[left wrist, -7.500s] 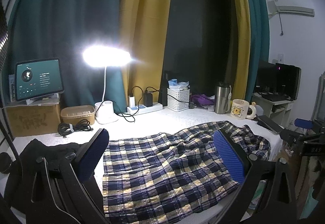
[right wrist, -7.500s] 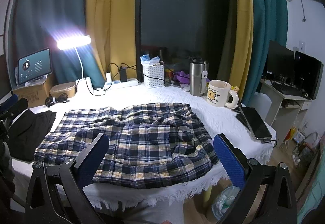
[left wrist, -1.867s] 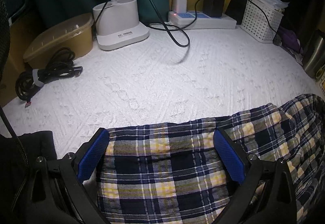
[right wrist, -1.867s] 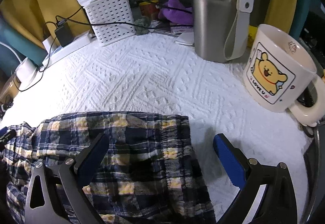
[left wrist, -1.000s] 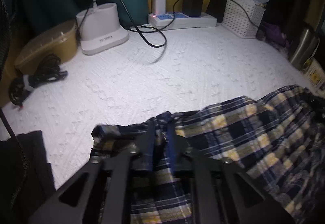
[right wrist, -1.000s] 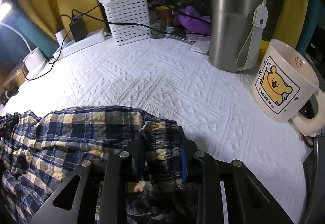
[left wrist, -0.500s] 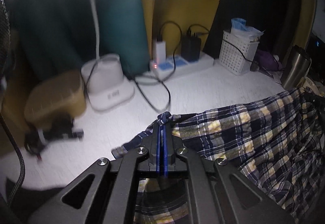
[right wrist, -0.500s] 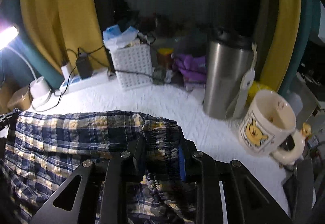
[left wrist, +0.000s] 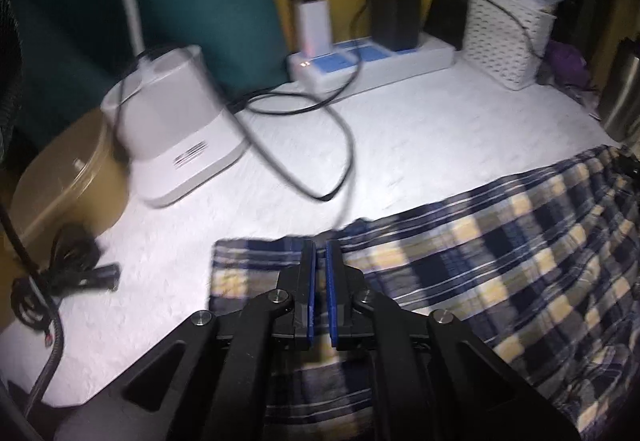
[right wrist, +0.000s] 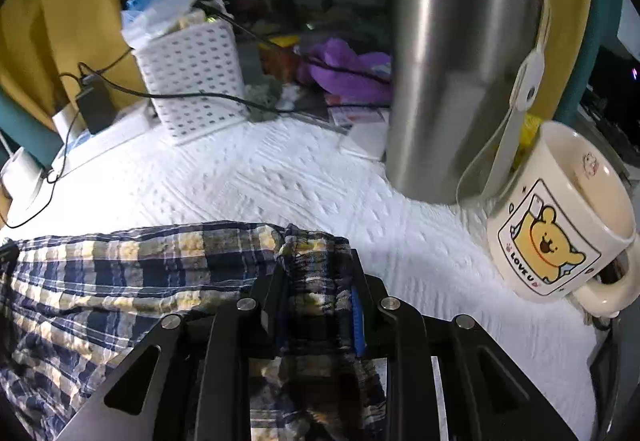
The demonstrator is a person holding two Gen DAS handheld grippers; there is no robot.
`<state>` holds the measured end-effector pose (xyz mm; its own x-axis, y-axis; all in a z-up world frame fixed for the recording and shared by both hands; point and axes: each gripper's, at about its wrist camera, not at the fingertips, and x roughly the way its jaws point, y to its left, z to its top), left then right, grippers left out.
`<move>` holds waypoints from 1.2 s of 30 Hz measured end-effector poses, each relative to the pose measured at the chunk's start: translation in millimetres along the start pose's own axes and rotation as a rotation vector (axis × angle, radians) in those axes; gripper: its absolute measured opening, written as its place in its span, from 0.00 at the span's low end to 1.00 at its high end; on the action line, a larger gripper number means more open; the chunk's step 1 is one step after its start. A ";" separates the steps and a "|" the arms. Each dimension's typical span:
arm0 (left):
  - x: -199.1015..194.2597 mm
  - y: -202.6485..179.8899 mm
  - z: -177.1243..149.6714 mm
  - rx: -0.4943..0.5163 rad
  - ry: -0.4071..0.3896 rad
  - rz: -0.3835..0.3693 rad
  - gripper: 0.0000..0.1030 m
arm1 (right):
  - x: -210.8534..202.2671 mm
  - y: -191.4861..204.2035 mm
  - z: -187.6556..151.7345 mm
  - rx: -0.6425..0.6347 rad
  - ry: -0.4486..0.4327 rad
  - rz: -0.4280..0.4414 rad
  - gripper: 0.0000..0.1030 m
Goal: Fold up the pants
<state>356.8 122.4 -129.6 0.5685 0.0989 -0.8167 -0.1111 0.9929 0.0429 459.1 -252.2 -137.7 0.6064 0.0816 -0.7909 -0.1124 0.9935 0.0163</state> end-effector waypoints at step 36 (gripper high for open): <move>-103.2 16.1 -66.7 -0.123 -0.084 0.005 0.52 | -129.2 -25.9 -50.3 -0.051 -0.127 -0.077 0.66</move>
<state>241.9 123.8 -83.0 0.6333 0.1141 -0.7655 -0.2098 0.9773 -0.0279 344.1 -292.5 -66.7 0.7090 0.0178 -0.7050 -0.0995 0.9922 -0.0750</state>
